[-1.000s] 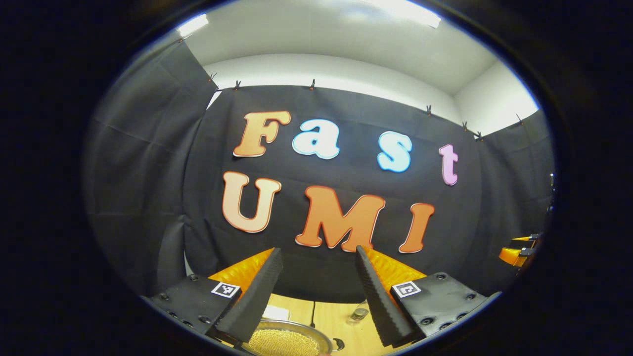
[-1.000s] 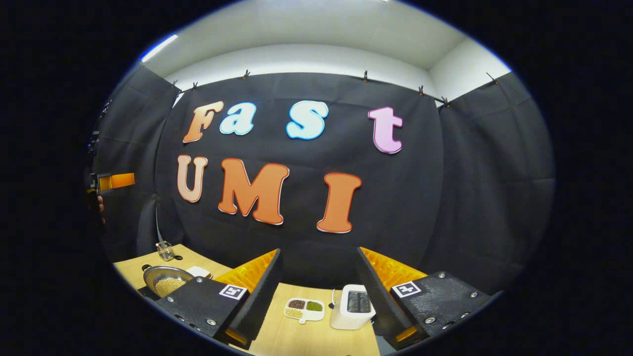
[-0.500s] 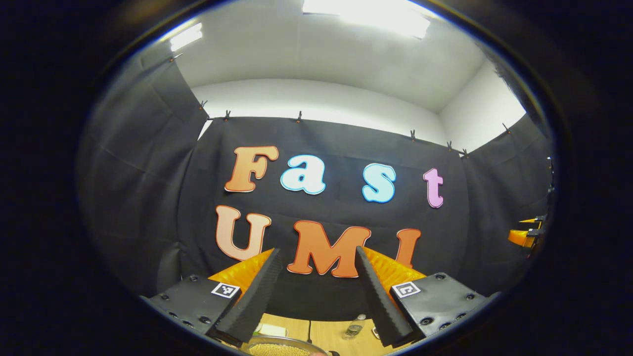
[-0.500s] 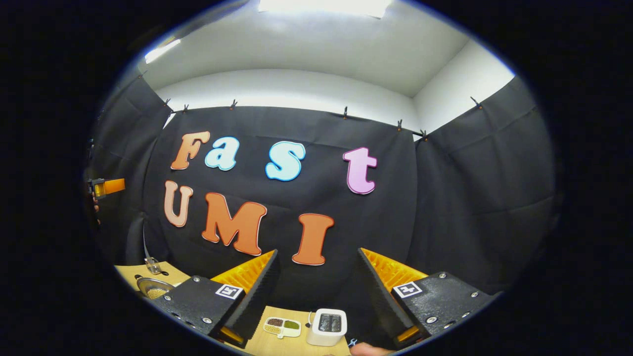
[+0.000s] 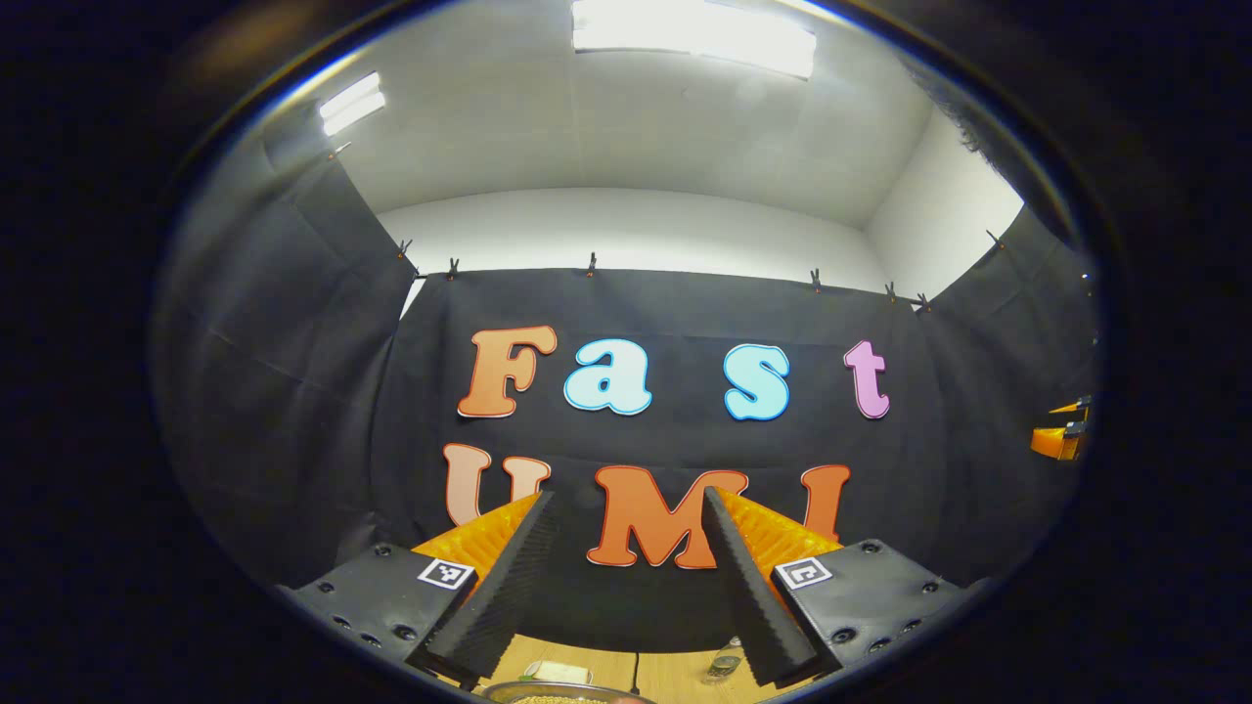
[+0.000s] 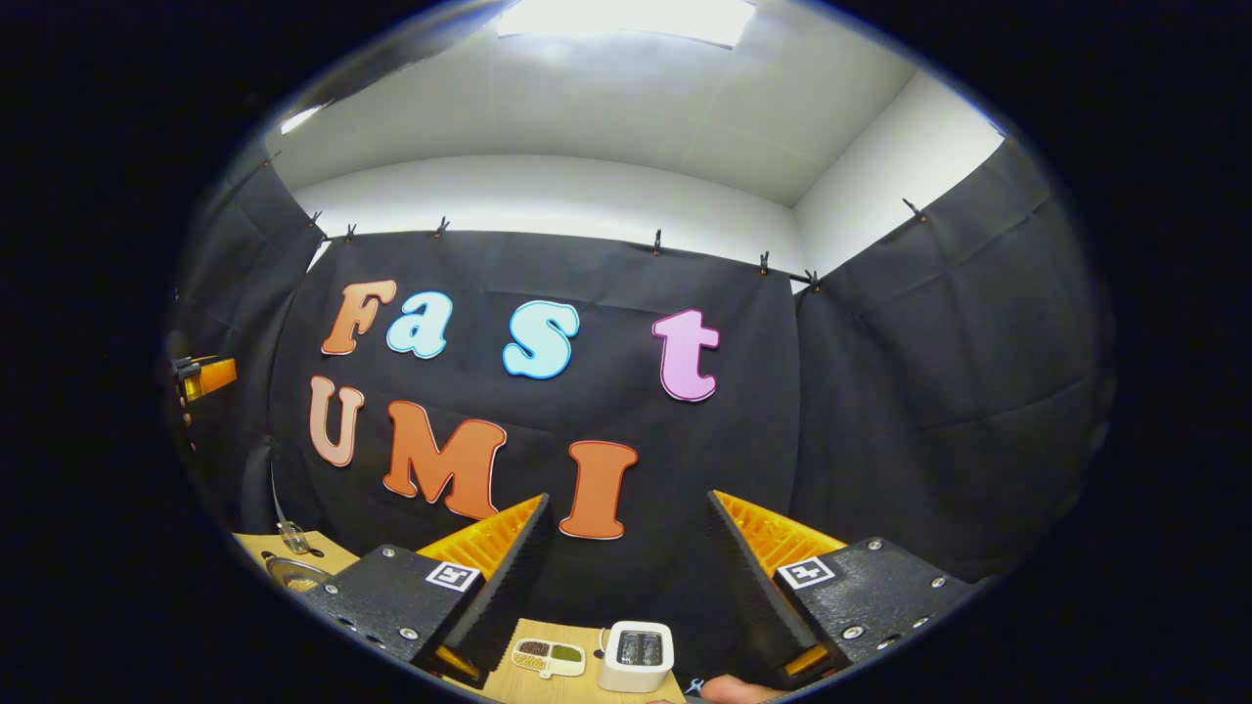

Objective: First push the handle of the pot to place it horizontally, then grasp the pot with both hands and set it on the induction cooktop.

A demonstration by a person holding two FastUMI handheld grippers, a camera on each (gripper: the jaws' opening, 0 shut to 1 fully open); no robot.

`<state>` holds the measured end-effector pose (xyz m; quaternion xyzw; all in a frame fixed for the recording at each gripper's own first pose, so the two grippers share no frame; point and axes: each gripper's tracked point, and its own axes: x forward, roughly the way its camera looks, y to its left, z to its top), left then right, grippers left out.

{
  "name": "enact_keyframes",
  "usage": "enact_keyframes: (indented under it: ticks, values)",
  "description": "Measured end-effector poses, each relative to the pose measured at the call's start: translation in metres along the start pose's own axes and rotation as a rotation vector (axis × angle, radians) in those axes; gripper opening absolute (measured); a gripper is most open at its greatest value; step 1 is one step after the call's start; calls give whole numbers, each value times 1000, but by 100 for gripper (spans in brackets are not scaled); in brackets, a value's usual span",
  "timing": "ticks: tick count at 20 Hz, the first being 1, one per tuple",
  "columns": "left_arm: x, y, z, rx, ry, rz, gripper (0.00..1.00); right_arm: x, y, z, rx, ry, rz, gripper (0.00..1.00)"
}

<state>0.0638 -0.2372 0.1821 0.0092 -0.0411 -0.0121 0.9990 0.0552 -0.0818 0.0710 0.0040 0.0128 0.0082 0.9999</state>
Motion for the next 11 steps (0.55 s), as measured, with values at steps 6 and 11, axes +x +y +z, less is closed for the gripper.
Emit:
enact_keyframes:
  ticks: [6, 11]
  values:
    - [2, 13, 12, 44, -49, 39, 96, 1, 1, 4, 4, -25, 14, 95]
    - [0, 18, 22, 52, -99, 60, 96, 4, 2, 8, 19, -46, 20, 97]
